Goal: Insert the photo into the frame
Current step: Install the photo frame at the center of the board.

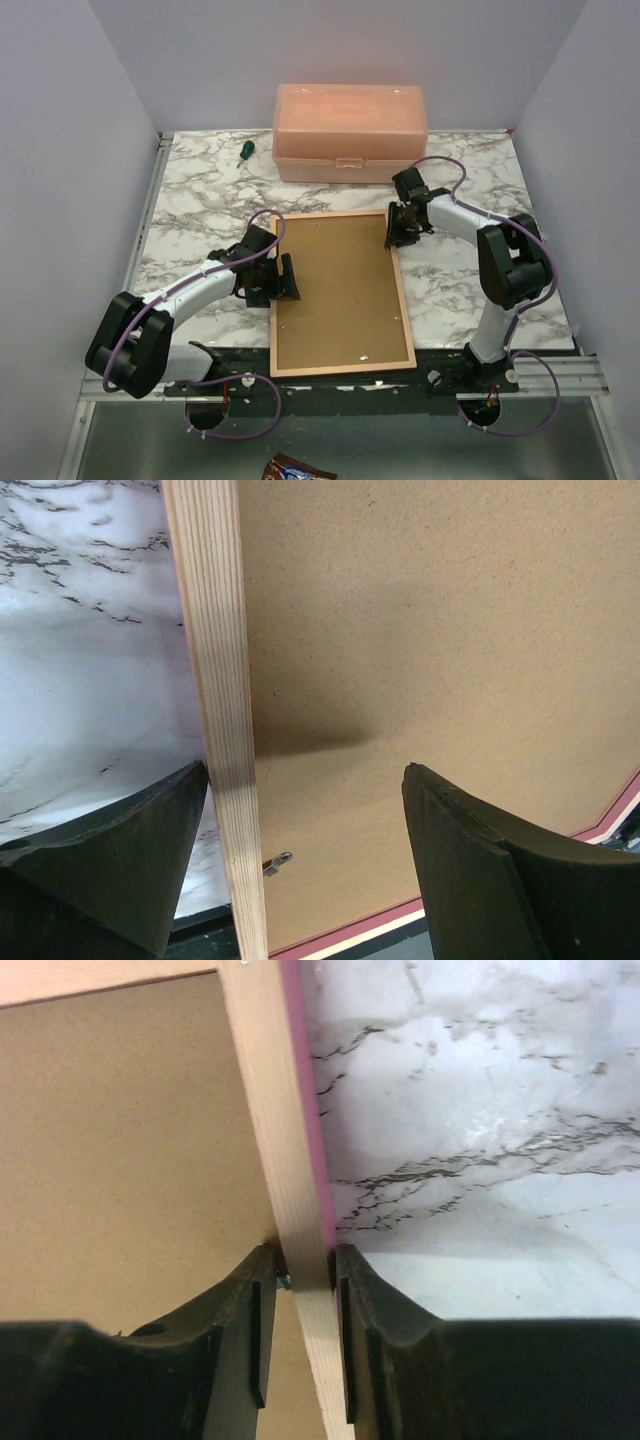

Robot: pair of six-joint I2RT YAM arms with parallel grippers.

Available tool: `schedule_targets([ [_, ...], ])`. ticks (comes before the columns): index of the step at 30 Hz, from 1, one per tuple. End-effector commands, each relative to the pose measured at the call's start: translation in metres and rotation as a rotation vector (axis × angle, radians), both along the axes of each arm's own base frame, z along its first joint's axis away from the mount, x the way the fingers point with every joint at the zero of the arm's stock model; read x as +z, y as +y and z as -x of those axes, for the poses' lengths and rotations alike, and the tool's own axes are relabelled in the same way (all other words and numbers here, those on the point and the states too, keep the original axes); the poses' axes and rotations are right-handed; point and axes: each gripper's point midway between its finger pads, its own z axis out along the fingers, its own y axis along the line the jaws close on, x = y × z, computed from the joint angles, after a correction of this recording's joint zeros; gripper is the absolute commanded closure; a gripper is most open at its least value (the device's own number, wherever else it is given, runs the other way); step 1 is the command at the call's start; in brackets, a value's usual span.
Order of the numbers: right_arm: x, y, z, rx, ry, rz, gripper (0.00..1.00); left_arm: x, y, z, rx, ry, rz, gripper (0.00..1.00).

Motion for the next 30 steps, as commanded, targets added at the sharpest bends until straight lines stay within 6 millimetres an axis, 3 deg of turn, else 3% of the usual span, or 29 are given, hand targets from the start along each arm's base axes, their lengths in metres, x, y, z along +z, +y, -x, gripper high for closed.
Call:
schedule_targets([
  [1,-0.013,-0.016,0.005,-0.015,0.010,0.068,0.77,-0.001,-0.002,-0.004,-0.019,-0.008,0.004,0.20],
  [6,-0.013,-0.017,0.005,-0.020,0.010,0.073,0.99,0.002,-0.003,-0.005,-0.020,-0.015,0.010,0.20],
  [18,0.003,-0.018,0.029,-0.012,0.007,0.028,1.00,0.012,-0.007,0.000,-0.023,-0.044,0.025,0.21],
  [19,0.005,-0.018,0.030,-0.014,0.002,0.025,0.98,0.011,-0.005,-0.002,-0.016,-0.048,0.012,0.19],
  [22,0.011,-0.012,0.034,-0.007,0.002,-0.014,0.70,0.015,-0.003,-0.014,-0.016,-0.074,-0.010,0.12],
  [25,0.016,-0.008,0.035,-0.002,-0.003,-0.041,0.48,0.018,0.002,-0.032,0.000,-0.091,-0.024,0.11],
  [30,0.019,-0.002,0.036,-0.004,-0.001,-0.073,0.33,0.024,0.011,-0.066,0.009,-0.128,-0.086,0.12],
])
